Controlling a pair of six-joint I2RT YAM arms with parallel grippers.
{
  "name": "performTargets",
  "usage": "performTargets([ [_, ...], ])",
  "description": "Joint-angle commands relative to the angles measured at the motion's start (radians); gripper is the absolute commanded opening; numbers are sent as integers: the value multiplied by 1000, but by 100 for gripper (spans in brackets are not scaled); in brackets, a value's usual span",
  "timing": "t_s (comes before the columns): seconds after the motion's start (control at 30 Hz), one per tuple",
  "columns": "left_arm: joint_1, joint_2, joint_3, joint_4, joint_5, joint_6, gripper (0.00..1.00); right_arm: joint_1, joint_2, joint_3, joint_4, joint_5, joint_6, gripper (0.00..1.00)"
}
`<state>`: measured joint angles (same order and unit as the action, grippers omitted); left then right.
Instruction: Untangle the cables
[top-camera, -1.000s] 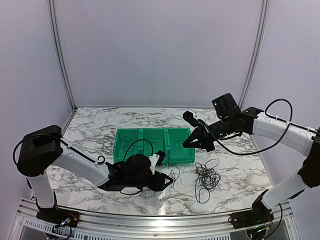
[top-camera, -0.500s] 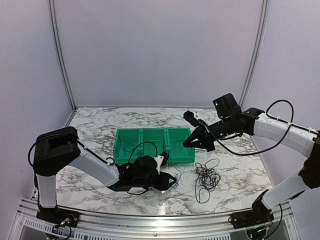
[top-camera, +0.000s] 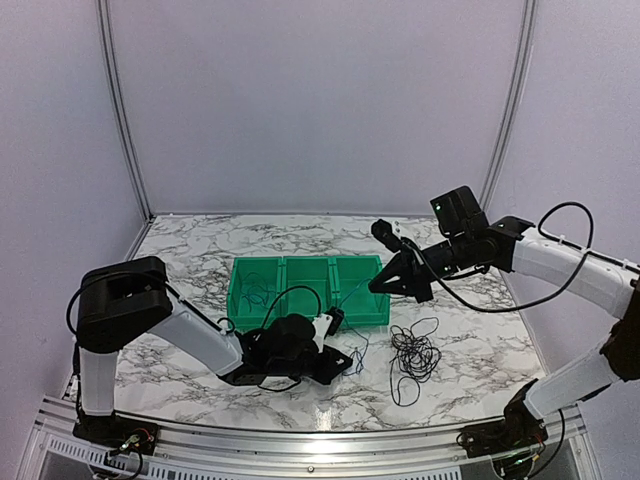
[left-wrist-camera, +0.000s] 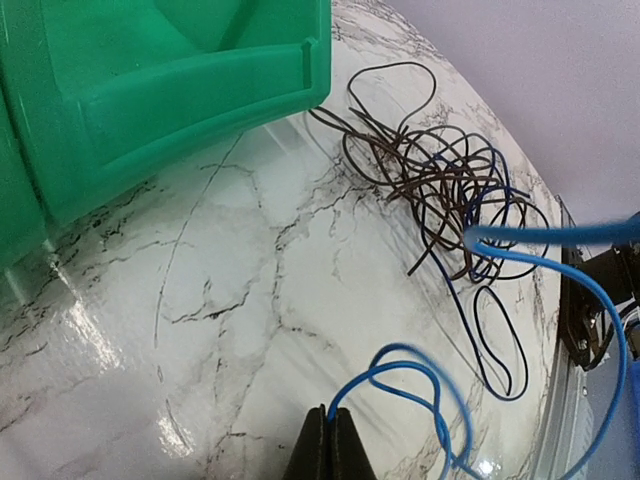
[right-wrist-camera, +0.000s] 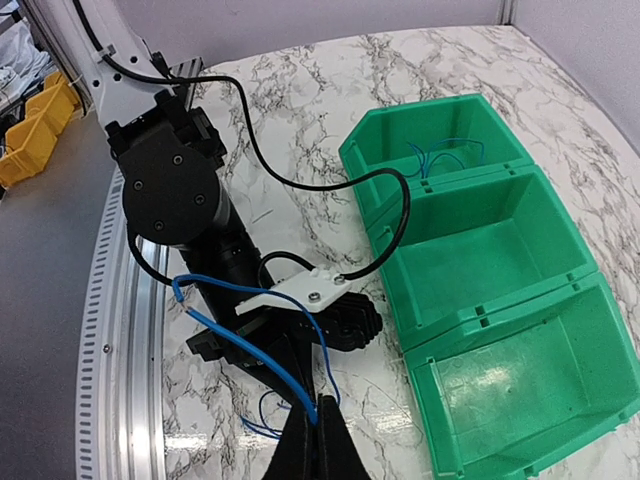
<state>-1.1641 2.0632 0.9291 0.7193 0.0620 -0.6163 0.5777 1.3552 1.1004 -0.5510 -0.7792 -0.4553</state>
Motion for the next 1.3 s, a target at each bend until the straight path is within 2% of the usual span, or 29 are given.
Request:
performTargets([
  [0.0,4,-35,-64,54,-41,-6,0,-73,-43,17,10,-15,14,0],
  [0.27,4,-158,-252,54,-160,-51,0,-287,-98,156,10,43,20,0],
  [0.63,3,-195,-326,55,-182,-70,0,-441,-78,244,104,127,127,0],
  [0.83,4,-208,-347,55,-190,-69,0,-466,-71,264,147,195,179,0],
  [1.07,3,-239,-360,54,-195,-45,0,-495,-62,239,199,157,219,0],
  [1.17,4,-308,-361,30,-209,-16,0,-451,-49,222,190,140,213,0],
  [1.27,4,-428,-344,-70,-274,40,0,-325,-25,224,141,212,142,0],
])
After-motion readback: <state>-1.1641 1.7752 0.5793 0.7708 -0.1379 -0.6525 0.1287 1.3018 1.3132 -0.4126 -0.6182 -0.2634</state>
